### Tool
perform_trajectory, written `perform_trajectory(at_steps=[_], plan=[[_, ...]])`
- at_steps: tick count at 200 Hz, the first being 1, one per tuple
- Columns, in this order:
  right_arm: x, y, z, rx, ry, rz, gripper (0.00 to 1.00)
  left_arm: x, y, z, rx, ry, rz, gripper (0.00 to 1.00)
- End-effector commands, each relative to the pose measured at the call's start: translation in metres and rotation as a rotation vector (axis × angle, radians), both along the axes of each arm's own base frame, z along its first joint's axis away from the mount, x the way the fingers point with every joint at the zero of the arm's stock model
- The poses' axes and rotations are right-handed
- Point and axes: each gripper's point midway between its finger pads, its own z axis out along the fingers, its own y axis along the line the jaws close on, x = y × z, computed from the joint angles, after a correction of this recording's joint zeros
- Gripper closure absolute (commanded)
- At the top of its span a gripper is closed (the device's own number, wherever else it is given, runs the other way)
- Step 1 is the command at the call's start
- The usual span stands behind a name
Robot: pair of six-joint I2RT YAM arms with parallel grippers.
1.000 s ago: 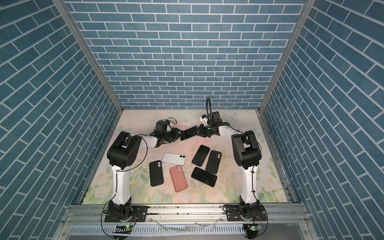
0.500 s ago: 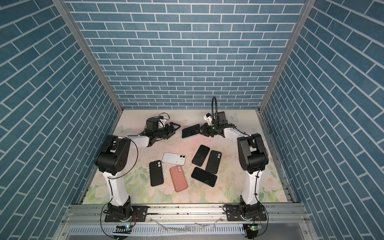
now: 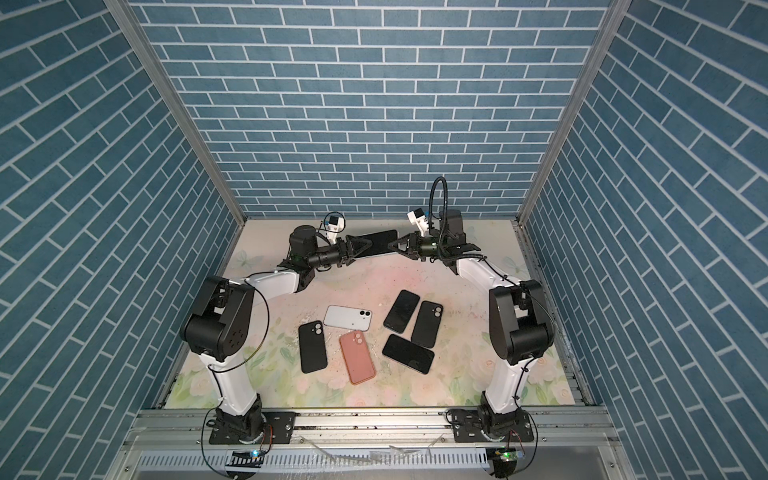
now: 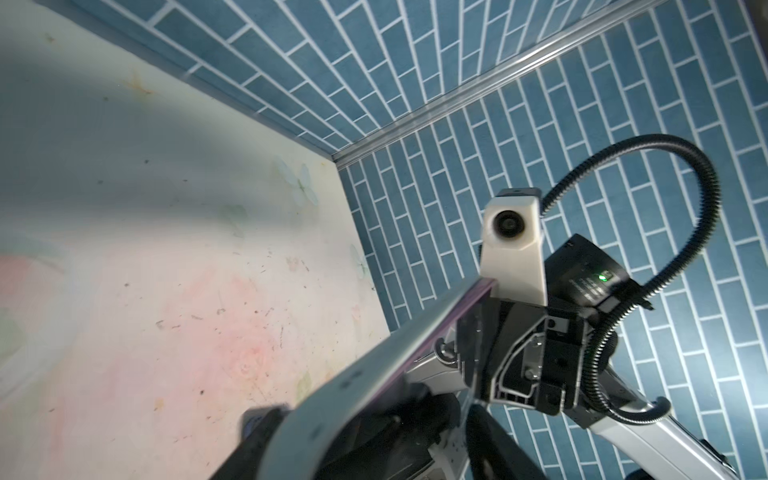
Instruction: Put the phone into the phone case
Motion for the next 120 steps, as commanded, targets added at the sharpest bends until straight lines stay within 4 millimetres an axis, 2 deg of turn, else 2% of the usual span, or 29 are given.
perform_trajectory(at_steps=[1,30,52,72,94,120], plan=[[-0.010,0.004,0.037,0.102,-0.080,0.067,1.00,-0.007,-0.003,0.045,-0.123,-0.118,-0.035,0.43],[-0.009,0.004,0.041,0.134,-0.081,0.066,0.99,-0.012,-0.003,0.070,-0.203,-0.176,-0.042,0.64],[-0.005,-0.001,0.044,0.139,-0.094,0.044,0.90,-0.016,-0.001,0.080,-0.235,-0.195,-0.042,0.72],[0.000,-0.007,0.051,0.145,-0.115,0.018,0.76,-0.018,0.000,0.083,-0.247,-0.197,-0.042,0.81],[0.006,-0.013,0.064,0.174,-0.143,-0.007,0.65,-0.021,-0.002,0.084,-0.251,-0.196,-0.050,0.83],[0.015,-0.015,0.082,0.217,-0.165,-0.017,0.62,-0.025,-0.008,0.079,-0.250,-0.187,-0.065,0.84]])
